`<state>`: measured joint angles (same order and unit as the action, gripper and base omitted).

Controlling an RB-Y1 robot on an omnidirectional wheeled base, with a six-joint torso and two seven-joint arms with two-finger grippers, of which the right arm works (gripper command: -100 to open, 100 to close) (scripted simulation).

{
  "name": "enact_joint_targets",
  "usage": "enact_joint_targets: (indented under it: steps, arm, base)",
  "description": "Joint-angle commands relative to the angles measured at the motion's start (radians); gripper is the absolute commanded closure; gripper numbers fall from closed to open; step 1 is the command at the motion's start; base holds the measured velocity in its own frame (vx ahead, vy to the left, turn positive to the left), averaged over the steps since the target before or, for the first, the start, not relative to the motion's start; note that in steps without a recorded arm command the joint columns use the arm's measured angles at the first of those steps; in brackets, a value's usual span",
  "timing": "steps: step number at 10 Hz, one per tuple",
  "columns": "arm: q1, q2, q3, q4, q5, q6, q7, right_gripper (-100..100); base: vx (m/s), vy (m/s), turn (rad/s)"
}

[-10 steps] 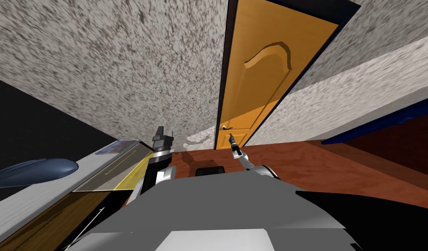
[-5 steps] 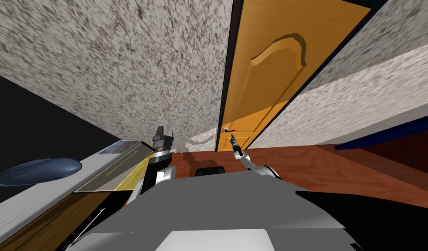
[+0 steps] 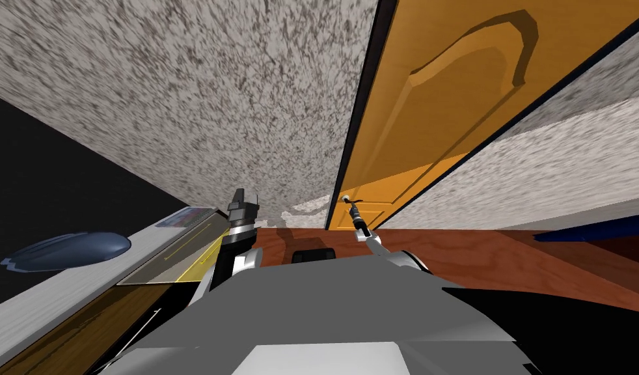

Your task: Pull the door open

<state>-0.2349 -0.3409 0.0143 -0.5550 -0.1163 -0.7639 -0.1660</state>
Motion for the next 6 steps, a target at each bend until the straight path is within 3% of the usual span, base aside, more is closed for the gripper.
enact_joint_targets:
  steps: [1, 3, 4, 5, 6]
  arm:
    - [-0.014, -0.010, 0.001, 0.037, -0.003, -0.020, -0.009, -100]
    - [0.015, -0.054, -0.003, 0.042, -0.024, -0.040, -0.037, -100]
    - [0.015, -0.054, -0.003, 0.042, -0.024, -0.040, -0.037, -100]
    - [0.030, -0.076, -0.006, 0.045, -0.035, -0.050, -0.051, -100]
    - [0.030, -0.076, -0.006, 0.045, -0.035, -0.050, -0.051, -100]
  base:
    - [0.050, 0.002, 0.036]
    - [0.106, 0.020, 0.160]
    - [0.126, 0.009, 0.052]
    - [0.172, 0.020, 0.119]
    - [0.142, 0.011, 0.051]
